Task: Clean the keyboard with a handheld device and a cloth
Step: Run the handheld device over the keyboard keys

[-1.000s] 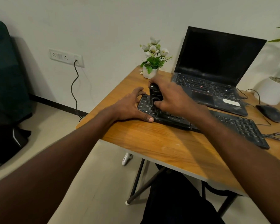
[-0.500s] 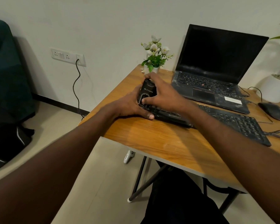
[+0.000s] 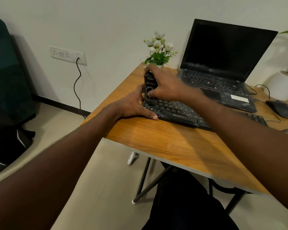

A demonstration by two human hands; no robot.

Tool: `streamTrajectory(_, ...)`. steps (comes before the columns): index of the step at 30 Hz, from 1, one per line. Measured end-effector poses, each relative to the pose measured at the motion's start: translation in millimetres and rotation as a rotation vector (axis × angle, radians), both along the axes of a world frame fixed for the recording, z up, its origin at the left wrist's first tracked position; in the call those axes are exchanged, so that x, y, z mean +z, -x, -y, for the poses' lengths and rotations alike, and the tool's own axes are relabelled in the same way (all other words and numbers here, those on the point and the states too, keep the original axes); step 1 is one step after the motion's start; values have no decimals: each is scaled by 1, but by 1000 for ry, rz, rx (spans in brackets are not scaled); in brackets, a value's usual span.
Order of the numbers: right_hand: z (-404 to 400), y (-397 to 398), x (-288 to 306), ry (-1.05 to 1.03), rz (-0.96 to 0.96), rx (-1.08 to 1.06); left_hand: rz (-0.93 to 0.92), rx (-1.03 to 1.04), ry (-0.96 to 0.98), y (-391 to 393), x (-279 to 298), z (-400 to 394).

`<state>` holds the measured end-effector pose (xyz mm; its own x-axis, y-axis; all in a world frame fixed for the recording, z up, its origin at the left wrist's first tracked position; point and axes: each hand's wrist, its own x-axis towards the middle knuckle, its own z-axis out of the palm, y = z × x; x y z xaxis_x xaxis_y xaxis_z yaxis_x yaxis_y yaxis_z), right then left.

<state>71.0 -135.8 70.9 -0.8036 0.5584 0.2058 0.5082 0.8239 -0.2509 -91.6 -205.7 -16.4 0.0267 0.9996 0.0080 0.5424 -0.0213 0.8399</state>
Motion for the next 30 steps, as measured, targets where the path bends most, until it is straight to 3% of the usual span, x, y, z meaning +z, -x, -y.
streamTrajectory(2, -1, 0, -11, 17, -54, -24, -2, 5, 2, 0, -1, 0)
streamTrajectory(7, -12, -9, 12, -17, 193, -157, -38, 21, 5, 1, -1, 1)
streamTrajectory(11, 1, -17, 8, 114, 21, -113, -21, 18, -8, 2, -2, -1)
streamTrajectory(15, -1, -41, 19, 189, 145, -169, -25, 20, -2, 1, -1, 1)
streamTrajectory(17, -2, -46, 28, 89, 173, -224, -30, 20, 1, 1, 0, 1)
streamTrajectory(19, 3, -47, 20, 81, 60, -212, -33, 21, 3, 0, 1, 2)
streamTrajectory(21, 8, -51, 6, 222, -78, -175, -40, 22, 4, -1, 1, 2)
streamTrajectory(27, 9, -63, 1, 206, -101, -211, -46, 27, 1, -3, 4, 3)
streamTrajectory(30, 11, -68, 0, 416, -199, -205, -52, 33, 13, -3, 4, 2)
